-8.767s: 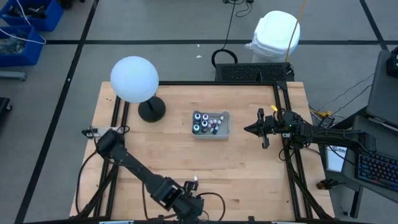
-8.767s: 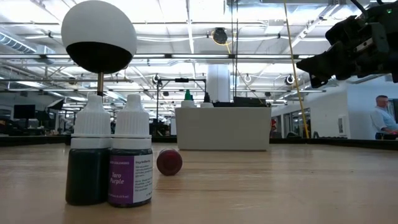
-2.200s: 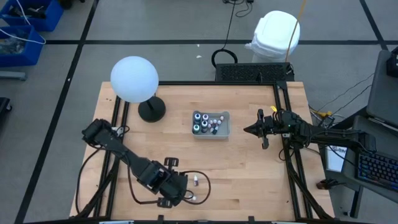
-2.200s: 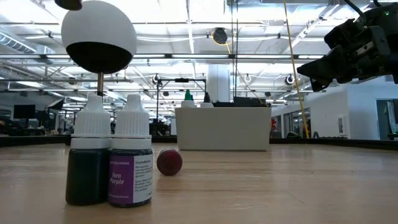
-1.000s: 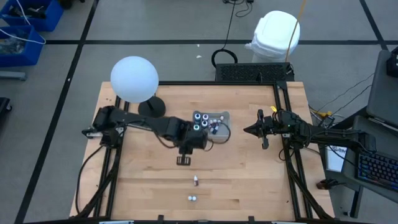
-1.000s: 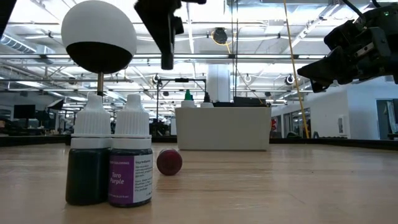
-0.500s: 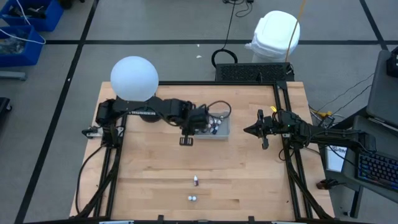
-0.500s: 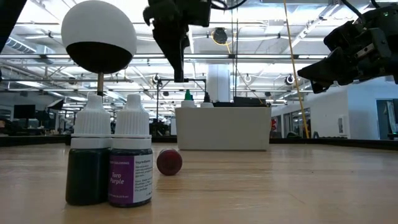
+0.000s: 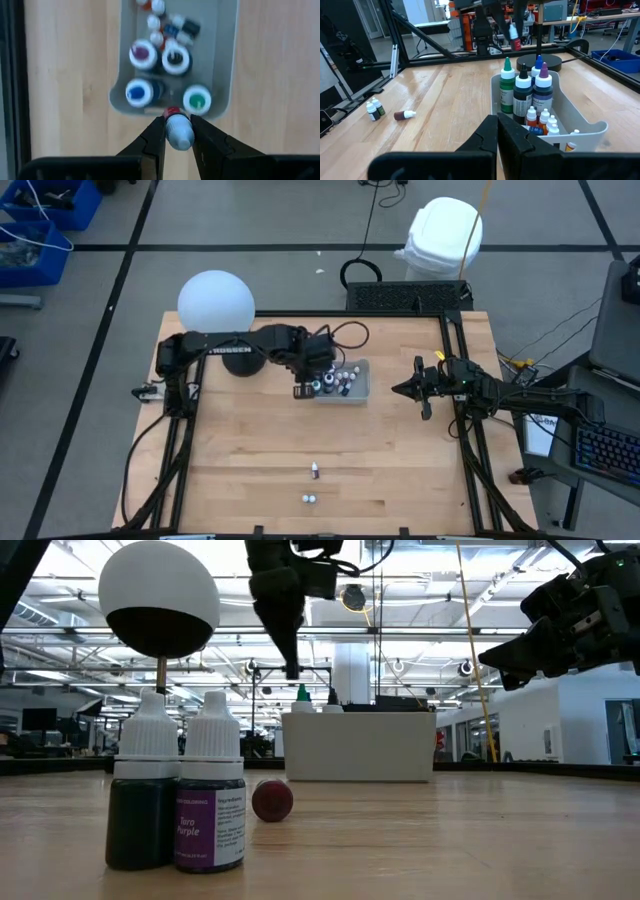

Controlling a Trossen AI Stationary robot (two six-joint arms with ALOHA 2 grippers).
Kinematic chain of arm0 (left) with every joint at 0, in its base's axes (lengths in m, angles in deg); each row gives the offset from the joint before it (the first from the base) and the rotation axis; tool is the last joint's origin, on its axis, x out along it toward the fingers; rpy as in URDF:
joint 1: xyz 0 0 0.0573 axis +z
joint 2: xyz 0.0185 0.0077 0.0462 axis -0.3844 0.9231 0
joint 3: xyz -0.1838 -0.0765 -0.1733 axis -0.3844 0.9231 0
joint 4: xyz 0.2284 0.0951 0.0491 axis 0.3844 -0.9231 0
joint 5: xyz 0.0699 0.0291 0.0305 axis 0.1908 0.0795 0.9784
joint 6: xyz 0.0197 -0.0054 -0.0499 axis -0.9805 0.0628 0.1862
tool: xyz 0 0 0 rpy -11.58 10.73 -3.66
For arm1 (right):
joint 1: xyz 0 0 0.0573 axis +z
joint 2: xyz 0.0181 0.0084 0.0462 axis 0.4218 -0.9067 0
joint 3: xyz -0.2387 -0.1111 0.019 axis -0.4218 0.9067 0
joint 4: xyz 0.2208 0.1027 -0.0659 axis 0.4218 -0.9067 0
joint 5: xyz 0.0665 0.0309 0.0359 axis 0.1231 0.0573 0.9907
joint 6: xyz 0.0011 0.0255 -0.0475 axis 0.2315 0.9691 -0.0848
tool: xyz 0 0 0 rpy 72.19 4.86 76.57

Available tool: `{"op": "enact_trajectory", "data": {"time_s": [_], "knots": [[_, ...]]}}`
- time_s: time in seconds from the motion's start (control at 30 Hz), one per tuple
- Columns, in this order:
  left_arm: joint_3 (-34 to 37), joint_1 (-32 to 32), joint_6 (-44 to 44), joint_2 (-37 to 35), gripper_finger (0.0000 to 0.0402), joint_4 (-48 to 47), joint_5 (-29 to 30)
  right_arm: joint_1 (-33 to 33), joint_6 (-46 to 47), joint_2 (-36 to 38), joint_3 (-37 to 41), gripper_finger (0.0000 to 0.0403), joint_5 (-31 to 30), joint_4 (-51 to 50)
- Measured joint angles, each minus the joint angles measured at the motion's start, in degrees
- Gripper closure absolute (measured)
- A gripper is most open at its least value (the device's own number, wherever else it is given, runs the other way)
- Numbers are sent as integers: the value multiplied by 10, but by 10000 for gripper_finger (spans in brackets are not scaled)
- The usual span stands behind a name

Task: Pick & Place food coloring
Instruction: Put the bottom small red food coloring bottle into the gray bin

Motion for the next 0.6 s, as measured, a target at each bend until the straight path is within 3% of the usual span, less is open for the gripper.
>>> {"op": "enact_trajectory", "data": {"time_s": [0.13,0.23,0.5,0.6], "knots": [[-10,-17,2,1,321,17,0,0,0,0,0,403,0,0],[-64,-29,15,23,321,8,1,0,0,0,0,403,0,0],[-343,-40,-3,187,321,-125,3,1,2,-6,0,403,0,22],[-314,-37,-32,190,321,-92,-4,1,2,-7,0,403,0,18]]}}
